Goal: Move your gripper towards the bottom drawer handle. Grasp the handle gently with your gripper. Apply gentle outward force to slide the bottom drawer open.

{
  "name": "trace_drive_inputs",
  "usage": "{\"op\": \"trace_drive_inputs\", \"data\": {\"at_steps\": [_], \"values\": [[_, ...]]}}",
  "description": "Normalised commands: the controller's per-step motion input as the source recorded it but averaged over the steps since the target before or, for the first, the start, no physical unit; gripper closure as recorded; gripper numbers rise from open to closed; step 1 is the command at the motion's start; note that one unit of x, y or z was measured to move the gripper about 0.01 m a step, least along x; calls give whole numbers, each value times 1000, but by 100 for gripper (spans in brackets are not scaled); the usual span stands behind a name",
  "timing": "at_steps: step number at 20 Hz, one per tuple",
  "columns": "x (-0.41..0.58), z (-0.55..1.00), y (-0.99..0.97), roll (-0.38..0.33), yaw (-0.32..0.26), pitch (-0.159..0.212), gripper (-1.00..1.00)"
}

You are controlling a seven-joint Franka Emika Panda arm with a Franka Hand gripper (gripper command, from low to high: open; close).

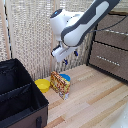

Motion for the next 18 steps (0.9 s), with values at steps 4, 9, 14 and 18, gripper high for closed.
{"op": "trace_drive_inputs", "data": {"at_steps": [4,9,14,18], "values": [[0,-1,-264,-282,150,-121,-100],[49,0,-135,-251,192,-94,-100],[196,-151,-167,-375,68,-5,-100],[175,-202,-204,-375,52,8,-100]]}}
